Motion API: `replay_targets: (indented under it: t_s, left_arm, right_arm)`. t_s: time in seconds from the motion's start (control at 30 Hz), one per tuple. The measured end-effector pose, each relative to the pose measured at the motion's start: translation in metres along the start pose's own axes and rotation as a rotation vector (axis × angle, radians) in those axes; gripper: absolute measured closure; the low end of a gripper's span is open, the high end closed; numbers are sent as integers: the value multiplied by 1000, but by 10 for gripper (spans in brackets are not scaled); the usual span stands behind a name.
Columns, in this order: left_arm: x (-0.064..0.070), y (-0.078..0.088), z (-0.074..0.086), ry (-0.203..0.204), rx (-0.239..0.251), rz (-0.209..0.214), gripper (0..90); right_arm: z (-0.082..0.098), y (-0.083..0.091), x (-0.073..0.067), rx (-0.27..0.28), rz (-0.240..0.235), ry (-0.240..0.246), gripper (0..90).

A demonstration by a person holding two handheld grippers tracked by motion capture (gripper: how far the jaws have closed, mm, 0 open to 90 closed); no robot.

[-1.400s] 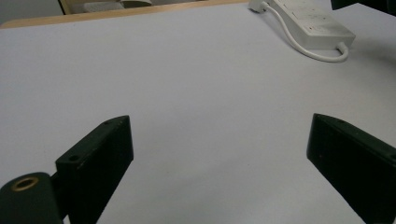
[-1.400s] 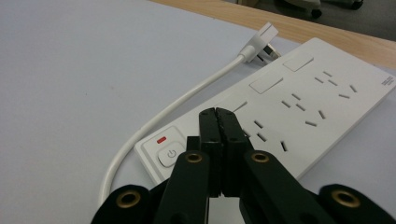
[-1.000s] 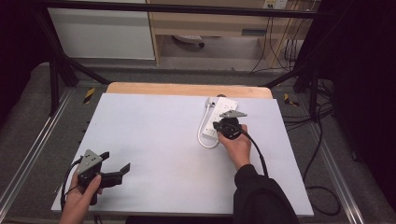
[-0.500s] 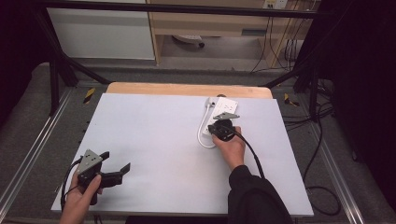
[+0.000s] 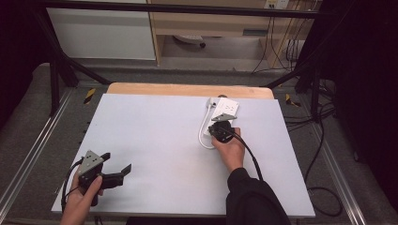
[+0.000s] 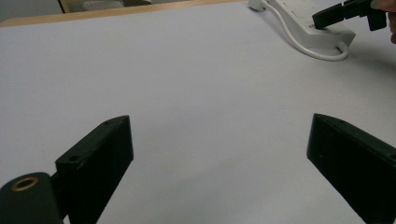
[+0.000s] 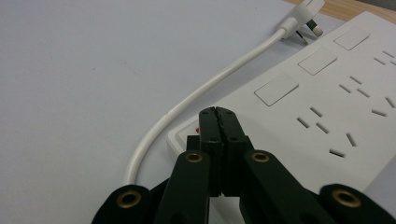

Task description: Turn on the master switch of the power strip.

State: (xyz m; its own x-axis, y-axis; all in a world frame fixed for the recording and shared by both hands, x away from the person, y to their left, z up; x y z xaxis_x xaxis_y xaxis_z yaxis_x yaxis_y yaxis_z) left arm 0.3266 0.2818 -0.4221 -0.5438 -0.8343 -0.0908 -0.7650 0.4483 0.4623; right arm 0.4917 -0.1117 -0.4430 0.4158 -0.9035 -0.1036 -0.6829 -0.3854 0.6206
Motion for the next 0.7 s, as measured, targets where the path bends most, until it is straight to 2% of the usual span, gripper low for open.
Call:
replay_targets:
  t_s: [0.7]
  left_arm:
    - [-2, 0, 2, 14, -8, -8, 71]
  right_arm:
    - [1, 0, 3, 7, -18, -31, 900]
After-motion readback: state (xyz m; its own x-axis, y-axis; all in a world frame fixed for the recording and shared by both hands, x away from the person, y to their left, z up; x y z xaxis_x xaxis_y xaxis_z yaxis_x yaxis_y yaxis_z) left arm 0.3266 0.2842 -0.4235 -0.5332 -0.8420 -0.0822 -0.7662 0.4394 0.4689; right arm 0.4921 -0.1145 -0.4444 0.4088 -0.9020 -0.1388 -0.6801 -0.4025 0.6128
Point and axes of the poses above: each handheld gripper's, and its own axes: y roughly backward along the jaws, z roughly out of its underside, x roughly to its right, the point moved 1 cm from there along -y, roughly forward along the jaws, and after that the axes turned 9 degrees about -y, right-handed, at the moved point
